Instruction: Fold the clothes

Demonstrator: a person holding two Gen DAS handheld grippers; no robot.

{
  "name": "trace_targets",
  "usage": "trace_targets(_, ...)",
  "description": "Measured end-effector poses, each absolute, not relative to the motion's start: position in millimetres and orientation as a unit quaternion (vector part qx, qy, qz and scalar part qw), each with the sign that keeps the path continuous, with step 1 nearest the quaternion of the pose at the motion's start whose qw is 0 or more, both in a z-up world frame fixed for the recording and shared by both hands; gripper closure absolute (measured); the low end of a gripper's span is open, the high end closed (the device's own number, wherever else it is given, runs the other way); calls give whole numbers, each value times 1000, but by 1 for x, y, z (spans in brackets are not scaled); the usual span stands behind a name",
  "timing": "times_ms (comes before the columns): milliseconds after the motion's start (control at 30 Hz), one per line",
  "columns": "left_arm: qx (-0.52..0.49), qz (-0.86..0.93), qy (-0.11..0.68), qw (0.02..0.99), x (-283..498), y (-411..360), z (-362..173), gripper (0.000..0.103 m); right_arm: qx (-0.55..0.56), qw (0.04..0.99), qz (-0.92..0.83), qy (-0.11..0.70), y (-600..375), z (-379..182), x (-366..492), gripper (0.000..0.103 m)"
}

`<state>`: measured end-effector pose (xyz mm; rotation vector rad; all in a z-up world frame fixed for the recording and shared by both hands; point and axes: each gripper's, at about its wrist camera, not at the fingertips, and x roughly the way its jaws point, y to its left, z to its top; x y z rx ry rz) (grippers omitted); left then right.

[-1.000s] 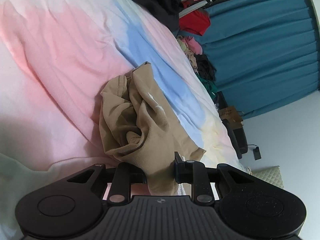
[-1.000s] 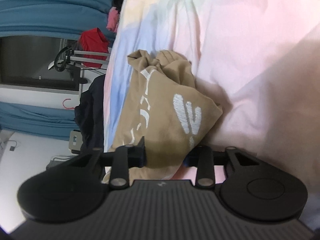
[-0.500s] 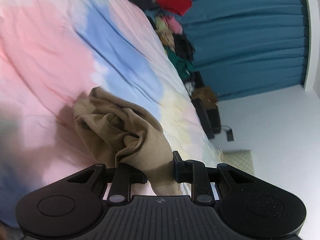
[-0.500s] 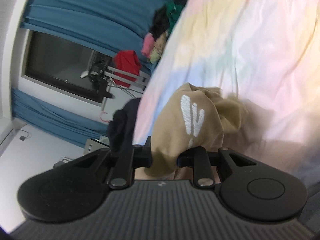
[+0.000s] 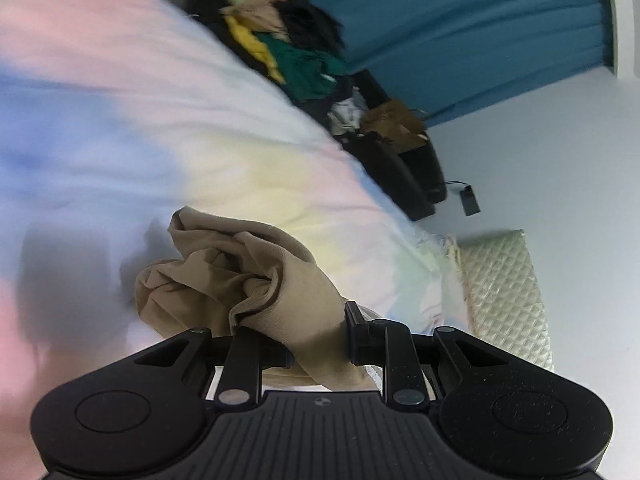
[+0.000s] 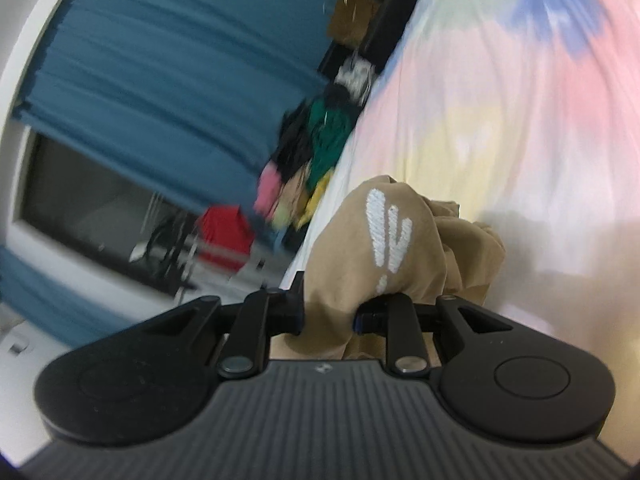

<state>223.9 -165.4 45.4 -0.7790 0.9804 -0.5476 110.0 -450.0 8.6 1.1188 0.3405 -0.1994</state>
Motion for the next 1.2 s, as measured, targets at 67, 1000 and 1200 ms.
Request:
trace_targets(67, -360, -275, 435, 778, 261, -200, 53, 79, 508, 844, -114, 131, -476, 21, 140, 79)
trace_targets(1000, -78, -348, 429, 830, 301, -313, -127, 22, 480, 818, -214, 234, -531, -165, 155, 75)
trace_targets(1200, -44, -351, 388, 851, 247, -285, -38, 8, 449, 819, -221, 280, -509, -114, 111, 75)
